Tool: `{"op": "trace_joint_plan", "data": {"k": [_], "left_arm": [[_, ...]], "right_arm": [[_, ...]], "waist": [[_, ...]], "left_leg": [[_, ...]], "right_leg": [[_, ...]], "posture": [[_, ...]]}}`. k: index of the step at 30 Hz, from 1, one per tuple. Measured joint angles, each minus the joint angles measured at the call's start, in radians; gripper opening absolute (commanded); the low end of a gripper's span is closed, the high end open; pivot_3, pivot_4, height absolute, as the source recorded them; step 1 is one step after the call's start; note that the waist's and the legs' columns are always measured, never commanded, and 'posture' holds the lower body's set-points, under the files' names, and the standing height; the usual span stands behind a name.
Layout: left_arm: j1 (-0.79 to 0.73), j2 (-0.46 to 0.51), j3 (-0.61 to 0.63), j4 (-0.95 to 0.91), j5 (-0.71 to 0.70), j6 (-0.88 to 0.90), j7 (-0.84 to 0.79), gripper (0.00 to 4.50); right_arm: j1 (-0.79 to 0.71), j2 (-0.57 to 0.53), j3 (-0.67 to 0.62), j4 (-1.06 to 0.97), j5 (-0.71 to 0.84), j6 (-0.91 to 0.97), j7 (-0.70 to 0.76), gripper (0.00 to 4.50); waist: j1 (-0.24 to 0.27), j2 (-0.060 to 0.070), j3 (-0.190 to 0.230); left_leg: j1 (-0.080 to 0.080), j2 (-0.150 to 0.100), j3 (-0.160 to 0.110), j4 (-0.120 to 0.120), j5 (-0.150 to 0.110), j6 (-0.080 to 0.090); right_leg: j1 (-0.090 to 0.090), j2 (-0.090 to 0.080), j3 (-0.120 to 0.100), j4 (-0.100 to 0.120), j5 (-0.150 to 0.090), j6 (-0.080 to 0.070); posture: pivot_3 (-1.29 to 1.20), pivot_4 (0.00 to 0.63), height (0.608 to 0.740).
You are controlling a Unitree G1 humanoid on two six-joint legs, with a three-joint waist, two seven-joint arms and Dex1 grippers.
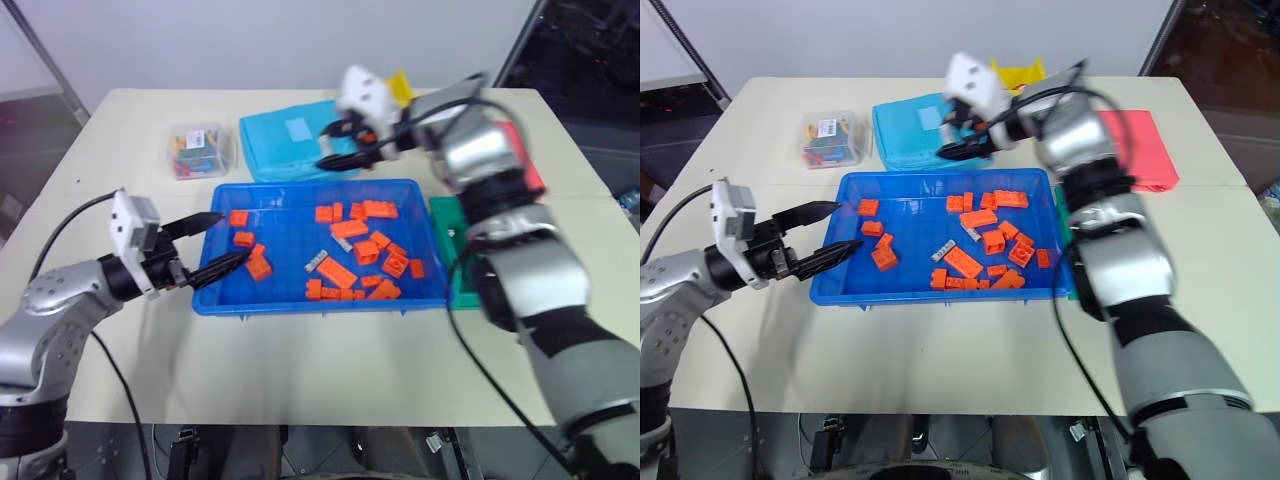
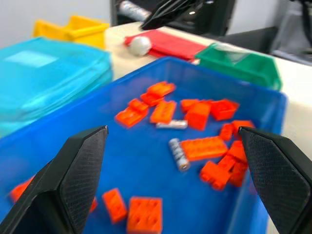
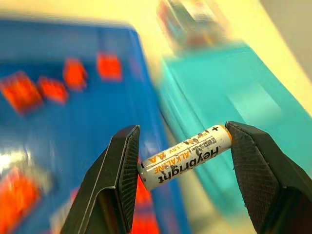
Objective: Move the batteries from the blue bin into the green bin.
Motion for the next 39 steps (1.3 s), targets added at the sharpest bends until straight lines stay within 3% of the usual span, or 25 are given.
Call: {"op": "trace_joint_plan", "data": {"k": [8, 12, 24, 28, 29, 35, 39], "left_arm": [[-0.103, 0.002, -0.101, 0.075, 0.0, 0.013, -0.098, 4.5], [-0.158, 0.002, -0.126, 0.146, 0.029, 0.007, -0.138, 4.5], [-0.202, -0.008, -0.136, 0.236, 0.085, -0.023, -0.181, 4.5], [-0.202, -0.008, -0.136, 0.236, 0.087, -0.021, -0.177, 4.5], [-0.202, -0.008, -0.135, 0.235, 0.087, -0.02, -0.175, 4.5], [-0.185, -0.006, -0.12, 0.215, 0.083, -0.013, -0.153, 4.5], [-0.166, -0.004, -0.112, 0.206, 0.08, -0.005, -0.14, 4.5]], "right_arm": [[0.324, -0.396, -0.083, -0.427, 0.062, 0.301, 0.105, 2.16], [0.424, -0.525, -0.154, -0.557, 0.116, 0.396, 0.116, 2.16], [0.602, -0.566, -0.17, -0.626, 0.213, 0.462, 0.045, 2.16], [0.62, -0.566, -0.156, -0.609, 0.211, 0.416, 0.013, 4.17], [0.629, -0.566, -0.15, -0.596, 0.209, 0.396, 0.007, 4.49], [0.635, -0.566, -0.112, -0.538, 0.19, 0.323, -0.011, 4.49], [0.516, -0.546, -0.078, -0.482, 0.169, 0.292, -0.017, 4.49]], "waist": [[-0.004, 0.002, 0.001], [-0.014, 0.002, 0.001], [-0.003, 0.002, 0.001], [-0.003, 0.002, 0.001], [-0.003, 0.002, 0.001], [-0.006, 0.002, 0.001], [-0.008, 0.002, 0.001]], "left_leg": [[0.0, 0.001, 0.004, 0.0, 0.0, 0.0], [0.002, 0.002, 0.005, 0.0, 0.0, 0.001], [0.002, 0.002, 0.005, 0.001, 0.0, 0.001], [0.002, 0.002, 0.006, 0.001, 0.0, 0.001], [0.002, 0.002, 0.005, 0.001, 0.0, 0.001], [0.002, 0.002, 0.006, 0.001, 0.0, 0.001], [0.002, 0.002, 0.006, 0.001, 0.0, 0.001]], "right_leg": [[-0.002, 0.001, 0.001, -0.001, 0.0, 0.0], [0.0, 0.001, 0.002, -0.001, 0.0, 0.0], [0.0, 0.0, 0.002, -0.001, 0.0, 0.0], [0.0, 0.0, 0.002, -0.001, 0.0, 0.0], [0.0, 0.0, 0.002, -0.001, 0.0, 0.0], [0.0, 0.0, 0.002, -0.001, 0.0, 0.0], [-0.001, 0.001, 0.003, -0.001, 0.0, 0.0]], "posture": [[0.0, 0.15, 0.74], [0.0, 0.15, 0.74], [0.0, 0.15, 0.74], [0.0, 0.15, 0.74], [0.0, 0.15, 0.74], [0.0, 0.15, 0.74], [0.0, 0.15, 0.74]]}}
